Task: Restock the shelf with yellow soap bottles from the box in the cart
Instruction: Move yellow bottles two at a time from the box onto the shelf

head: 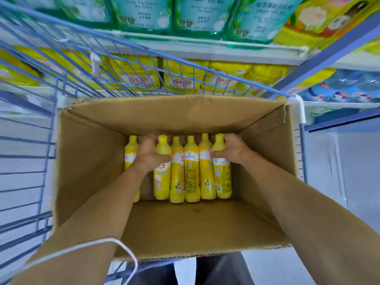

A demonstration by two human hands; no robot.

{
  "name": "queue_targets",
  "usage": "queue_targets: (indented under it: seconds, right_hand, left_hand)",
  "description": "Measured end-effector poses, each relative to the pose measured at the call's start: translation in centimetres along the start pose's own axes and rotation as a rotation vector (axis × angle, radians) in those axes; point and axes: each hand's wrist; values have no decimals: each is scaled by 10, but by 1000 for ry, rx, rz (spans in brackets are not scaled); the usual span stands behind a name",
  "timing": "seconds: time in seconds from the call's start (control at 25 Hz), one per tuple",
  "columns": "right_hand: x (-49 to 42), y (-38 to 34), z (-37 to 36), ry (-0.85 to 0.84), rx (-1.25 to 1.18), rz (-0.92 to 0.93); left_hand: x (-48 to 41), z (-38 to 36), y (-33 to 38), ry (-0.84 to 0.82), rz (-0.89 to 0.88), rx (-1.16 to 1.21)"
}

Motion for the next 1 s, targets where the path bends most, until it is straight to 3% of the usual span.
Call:
queue_targets:
  seconds: [0.2, 0.36, 0.64, 1.0]
  right_hand:
    - [67, -48, 105, 96, -7, 133]
    - [129, -96, 196, 221, 57, 271]
    - [252, -156, 368, 571, 24, 385]
    - [348, -156, 516, 746, 134, 512]
  left_hand:
    - [63, 49, 113, -61, -185, -175]
    - [124, 82, 211, -113, -423, -146]
    - [239, 141, 395, 6, -784, -163]
    - [327, 143, 544, 84, -1076, -86]
Point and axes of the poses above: each hand's wrist, its own x-axis away from the middle knuckle, its own z-axis out of the back of the hand, y = z × x, and after that the axes turned 14 degrees about x, right-handed
